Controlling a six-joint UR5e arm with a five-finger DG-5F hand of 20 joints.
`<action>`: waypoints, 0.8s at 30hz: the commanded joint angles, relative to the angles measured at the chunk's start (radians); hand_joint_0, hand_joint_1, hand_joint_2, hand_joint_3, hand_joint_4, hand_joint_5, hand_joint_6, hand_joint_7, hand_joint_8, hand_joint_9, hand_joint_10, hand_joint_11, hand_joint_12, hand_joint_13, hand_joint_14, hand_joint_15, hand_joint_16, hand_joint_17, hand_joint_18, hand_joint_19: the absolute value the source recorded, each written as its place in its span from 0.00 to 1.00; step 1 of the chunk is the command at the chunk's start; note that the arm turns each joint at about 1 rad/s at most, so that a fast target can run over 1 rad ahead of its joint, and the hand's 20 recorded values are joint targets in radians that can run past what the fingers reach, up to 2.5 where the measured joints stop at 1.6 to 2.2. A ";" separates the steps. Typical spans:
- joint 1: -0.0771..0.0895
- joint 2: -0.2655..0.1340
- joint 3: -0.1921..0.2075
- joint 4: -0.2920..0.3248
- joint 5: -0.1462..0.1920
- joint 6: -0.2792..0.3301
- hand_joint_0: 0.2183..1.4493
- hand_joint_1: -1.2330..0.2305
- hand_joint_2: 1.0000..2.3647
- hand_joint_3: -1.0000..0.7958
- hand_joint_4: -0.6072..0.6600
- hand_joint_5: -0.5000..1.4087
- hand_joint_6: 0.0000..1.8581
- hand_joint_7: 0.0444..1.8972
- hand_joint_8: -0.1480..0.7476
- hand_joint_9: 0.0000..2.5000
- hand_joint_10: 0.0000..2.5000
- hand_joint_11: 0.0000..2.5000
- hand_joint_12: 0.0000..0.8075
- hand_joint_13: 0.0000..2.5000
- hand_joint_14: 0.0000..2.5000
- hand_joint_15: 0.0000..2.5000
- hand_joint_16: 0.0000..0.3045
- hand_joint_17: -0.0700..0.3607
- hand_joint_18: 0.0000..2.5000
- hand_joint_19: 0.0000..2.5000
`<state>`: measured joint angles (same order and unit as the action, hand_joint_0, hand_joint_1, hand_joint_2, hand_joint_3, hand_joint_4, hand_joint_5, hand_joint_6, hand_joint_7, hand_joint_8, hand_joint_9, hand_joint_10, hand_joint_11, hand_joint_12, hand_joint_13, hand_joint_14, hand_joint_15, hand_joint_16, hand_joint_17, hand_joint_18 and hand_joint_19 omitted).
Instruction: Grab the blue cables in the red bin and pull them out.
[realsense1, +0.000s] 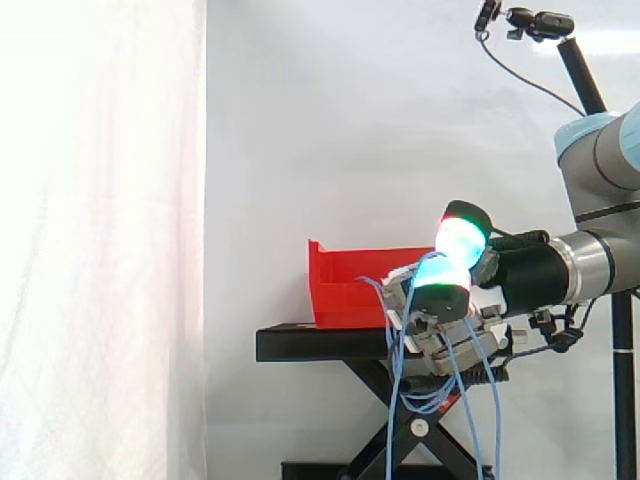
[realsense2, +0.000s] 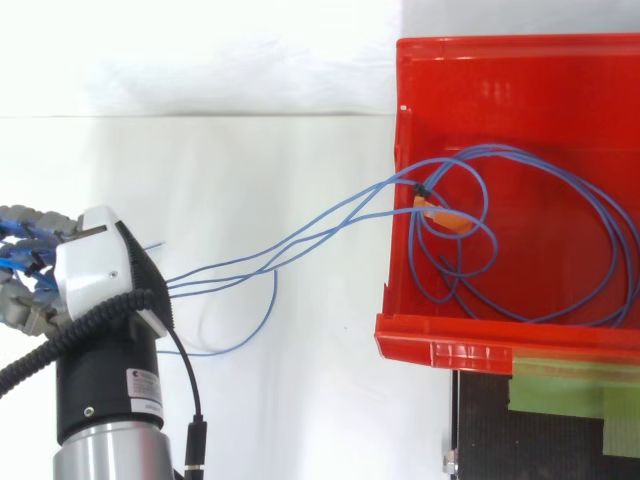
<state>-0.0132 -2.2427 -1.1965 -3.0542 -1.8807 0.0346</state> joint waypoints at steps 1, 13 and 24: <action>-0.001 0.000 0.000 0.000 0.000 0.000 0.60 0.21 0.00 0.00 0.52 0.76 0.14 0.46 0.44 0.49 0.01 0.43 0.35 0.48 0.81 0.56 0.13 0.36 0.53 0.71; -0.001 0.000 0.000 0.000 0.000 0.000 0.60 0.21 0.00 0.00 0.51 0.76 0.14 0.45 0.44 0.49 0.01 0.43 0.35 0.48 0.81 0.56 0.13 0.37 0.53 0.71; -0.001 0.000 0.000 0.000 0.000 0.000 0.60 0.21 0.00 0.00 0.51 0.76 0.14 0.45 0.44 0.49 0.01 0.43 0.35 0.48 0.81 0.57 0.13 0.37 0.53 0.71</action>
<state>-0.0132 -2.2427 -1.1967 -3.0542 -1.8806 0.0345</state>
